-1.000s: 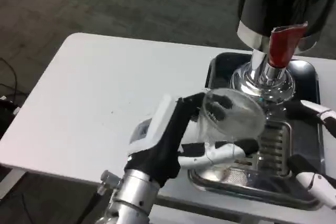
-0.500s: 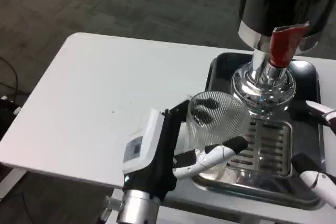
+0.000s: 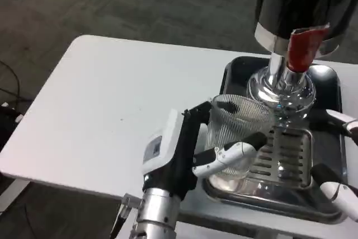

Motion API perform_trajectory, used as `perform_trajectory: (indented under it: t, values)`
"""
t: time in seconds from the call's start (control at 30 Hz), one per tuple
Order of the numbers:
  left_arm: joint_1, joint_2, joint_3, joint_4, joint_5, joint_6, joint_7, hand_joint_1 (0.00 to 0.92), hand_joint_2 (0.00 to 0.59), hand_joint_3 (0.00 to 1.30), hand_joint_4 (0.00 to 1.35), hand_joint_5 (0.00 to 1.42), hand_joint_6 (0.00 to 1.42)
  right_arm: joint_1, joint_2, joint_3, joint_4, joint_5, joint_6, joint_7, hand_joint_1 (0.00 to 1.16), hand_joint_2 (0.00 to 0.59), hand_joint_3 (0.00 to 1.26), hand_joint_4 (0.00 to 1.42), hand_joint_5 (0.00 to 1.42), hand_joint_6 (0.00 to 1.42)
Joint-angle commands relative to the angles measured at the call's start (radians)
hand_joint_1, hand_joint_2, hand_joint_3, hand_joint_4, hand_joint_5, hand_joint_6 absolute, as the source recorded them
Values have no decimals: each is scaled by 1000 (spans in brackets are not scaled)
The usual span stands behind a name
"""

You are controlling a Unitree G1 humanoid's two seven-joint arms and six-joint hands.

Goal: Grasp the cup under the faucet to collect the drink, then remove the cup.

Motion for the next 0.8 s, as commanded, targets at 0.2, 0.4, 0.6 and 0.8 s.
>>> perform_trajectory:
  t: [0.2,0.4,0.6,0.8]
  values:
    - [-8,7,-11,15,5,2,-4,254,306,690,732,565,402,-5,5,7,9,22,0,-6,388,367,215,253,184,97]
    - [-34,-16,-6,-20,2,9,7,244,306,690,732,565,400,-9,8,13,8,21,4,-7,388,367,215,253,184,92]
    - [-60,-24,-8,-20,9,15,4,228,317,690,732,565,399,-4,10,15,11,24,2,-6,387,370,215,253,184,86]
    - [-68,-28,-8,-33,6,11,-3,223,318,694,735,565,398,-3,10,16,15,27,0,-7,386,372,215,253,184,84]
